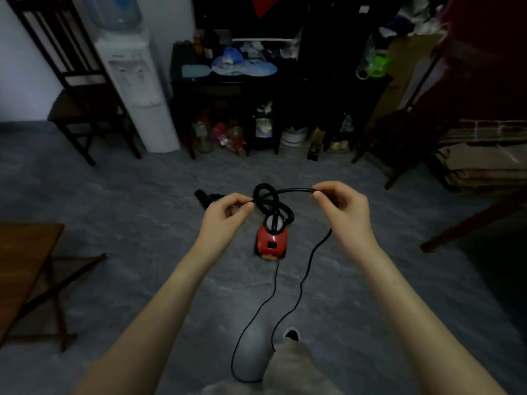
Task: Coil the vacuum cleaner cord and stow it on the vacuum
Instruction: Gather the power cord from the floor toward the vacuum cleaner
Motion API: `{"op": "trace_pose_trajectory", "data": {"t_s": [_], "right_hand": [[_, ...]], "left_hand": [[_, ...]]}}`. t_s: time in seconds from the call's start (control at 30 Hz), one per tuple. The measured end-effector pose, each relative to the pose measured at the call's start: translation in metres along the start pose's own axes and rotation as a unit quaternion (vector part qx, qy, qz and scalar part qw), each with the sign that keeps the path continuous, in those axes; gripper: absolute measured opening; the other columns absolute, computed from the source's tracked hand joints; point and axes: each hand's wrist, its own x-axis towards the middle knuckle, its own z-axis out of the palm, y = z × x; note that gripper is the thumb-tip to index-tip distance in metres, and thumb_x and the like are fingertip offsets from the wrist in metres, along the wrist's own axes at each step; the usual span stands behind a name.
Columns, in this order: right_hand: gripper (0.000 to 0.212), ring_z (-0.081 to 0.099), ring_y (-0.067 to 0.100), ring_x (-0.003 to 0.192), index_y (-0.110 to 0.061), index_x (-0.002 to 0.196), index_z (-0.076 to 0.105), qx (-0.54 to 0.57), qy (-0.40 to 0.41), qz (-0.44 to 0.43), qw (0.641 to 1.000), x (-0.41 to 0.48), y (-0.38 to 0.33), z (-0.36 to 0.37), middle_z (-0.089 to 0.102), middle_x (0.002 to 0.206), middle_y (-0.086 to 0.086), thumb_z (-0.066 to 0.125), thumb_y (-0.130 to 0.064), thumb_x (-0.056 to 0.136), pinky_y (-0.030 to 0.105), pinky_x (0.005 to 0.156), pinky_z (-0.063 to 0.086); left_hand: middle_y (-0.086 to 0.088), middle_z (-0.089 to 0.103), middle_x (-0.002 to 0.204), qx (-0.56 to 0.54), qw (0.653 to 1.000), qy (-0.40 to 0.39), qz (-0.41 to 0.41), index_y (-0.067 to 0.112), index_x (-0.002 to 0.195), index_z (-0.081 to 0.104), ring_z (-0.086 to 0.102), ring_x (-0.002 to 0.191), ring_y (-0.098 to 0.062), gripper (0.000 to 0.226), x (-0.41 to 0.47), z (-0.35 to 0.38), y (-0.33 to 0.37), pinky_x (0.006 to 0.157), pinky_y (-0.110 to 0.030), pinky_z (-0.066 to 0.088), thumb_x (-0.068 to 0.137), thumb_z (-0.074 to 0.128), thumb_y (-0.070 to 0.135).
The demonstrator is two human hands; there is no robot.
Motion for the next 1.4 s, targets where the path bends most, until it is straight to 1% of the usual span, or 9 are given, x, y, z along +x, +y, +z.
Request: {"op": "trace_pose_trajectory", "data": {"t_s": [0.23,0.37,0.63,0.83,1.1,1.17,1.23,1.3,1.4], "right_hand": [[0.011,0.067,0.007,0.088,-0.018,0.098,0.07,-0.028,-0.045,-0.068,0.996,0.134,0.001,-0.045,0.071,0.09,-0.005,0.063,-0.013,0.091,0.017,0.077,0.052],[0.012,0.068,0.01,0.09,-0.018,0.099,0.07,-0.024,-0.029,-0.103,0.994,0.187,-0.013,-0.054,0.07,0.091,-0.005,0.064,-0.013,0.091,0.021,0.082,0.053],[0.011,0.068,0.007,0.088,-0.016,0.098,0.07,-0.01,0.04,-0.058,0.997,0.18,0.005,-0.024,0.071,0.09,-0.006,0.064,-0.012,0.091,0.017,0.08,0.052],[0.009,0.067,0.006,0.083,-0.015,0.094,0.07,0.02,0.064,0.035,0.997,0.133,0.101,0.043,0.071,0.086,-0.002,0.065,-0.009,0.089,0.016,0.075,0.051],[0.014,0.067,0.004,0.081,-0.02,0.089,0.071,0.038,0.035,0.073,0.996,0.089,0.312,0.121,0.073,0.082,-0.008,0.066,-0.007,0.088,0.014,0.074,0.051],[0.014,0.068,0.006,0.081,-0.019,0.09,0.072,0.041,0.029,0.066,0.997,0.079,0.373,0.139,0.074,0.085,-0.005,0.067,-0.006,0.087,0.016,0.075,0.052],[0.012,0.069,0.007,0.081,-0.014,0.091,0.071,0.048,0.02,0.055,0.997,0.073,0.433,0.158,0.073,0.087,-0.001,0.066,-0.005,0.087,0.017,0.075,0.053],[0.011,0.067,0.004,0.079,-0.012,0.093,0.069,0.043,0.007,0.031,0.999,0.073,0.493,0.178,0.072,0.087,-0.002,0.063,-0.004,0.089,0.015,0.073,0.051],[0.007,0.063,0.004,0.075,-0.017,0.095,0.065,-0.002,-0.011,-0.014,1.0,0.072,0.585,0.211,0.068,0.084,-0.008,0.06,-0.015,0.091,0.015,0.069,0.05]], "left_hand": [[0.006,0.06,0.066,-0.007,0.999,0.05,0.005,0.014,0.089,0.069,0.054,0.059,-0.001,0.008,0.093,0.05,0.043,0.058,-0.015,0.042,0.09,0.062,0.018],[-0.012,0.063,0.072,-0.014,0.998,0.046,0.03,0.014,0.09,0.067,0.056,0.061,-0.008,0.009,0.142,0.053,0.063,0.06,-0.018,0.045,0.091,0.06,0.019],[0.0,0.062,0.07,-0.011,0.999,-0.008,0.046,0.023,0.086,0.068,0.057,0.065,-0.012,0.007,0.181,0.034,0.041,0.063,-0.025,0.047,0.09,0.062,0.021],[0.003,0.065,0.076,0.029,0.997,-0.064,0.022,0.021,0.086,0.07,0.06,0.073,-0.022,0.007,0.182,0.034,-0.063,0.072,-0.039,0.051,0.088,0.064,0.02],[0.0,0.063,0.076,0.013,0.988,-0.156,-0.003,0.012,0.092,0.068,0.058,0.07,-0.014,0.006,0.172,0.093,-0.272,0.074,-0.043,0.052,0.086,0.066,0.012],[0.002,0.064,0.078,0.015,0.982,-0.19,-0.001,0.012,0.093,0.068,0.059,0.073,-0.01,0.007,0.169,0.116,-0.332,0.072,-0.039,0.051,0.086,0.066,0.012],[0.01,0.064,0.075,0.005,0.976,-0.216,0.0,0.008,0.091,0.068,0.058,0.071,-0.001,0.005,0.167,0.139,-0.391,0.067,-0.023,0.047,0.088,0.064,0.01],[0.019,0.061,0.062,-0.012,0.977,-0.211,0.006,0.008,0.082,0.066,0.054,0.061,0.007,0.008,0.17,0.162,-0.446,0.06,-0.01,0.04,0.089,0.061,0.007],[0.022,0.057,0.051,-0.067,0.98,-0.185,0.005,0.008,0.079,0.064,0.053,0.053,0.008,0.014,0.175,0.194,-0.531,0.055,-0.005,0.037,0.09,0.057,0.002]]}}
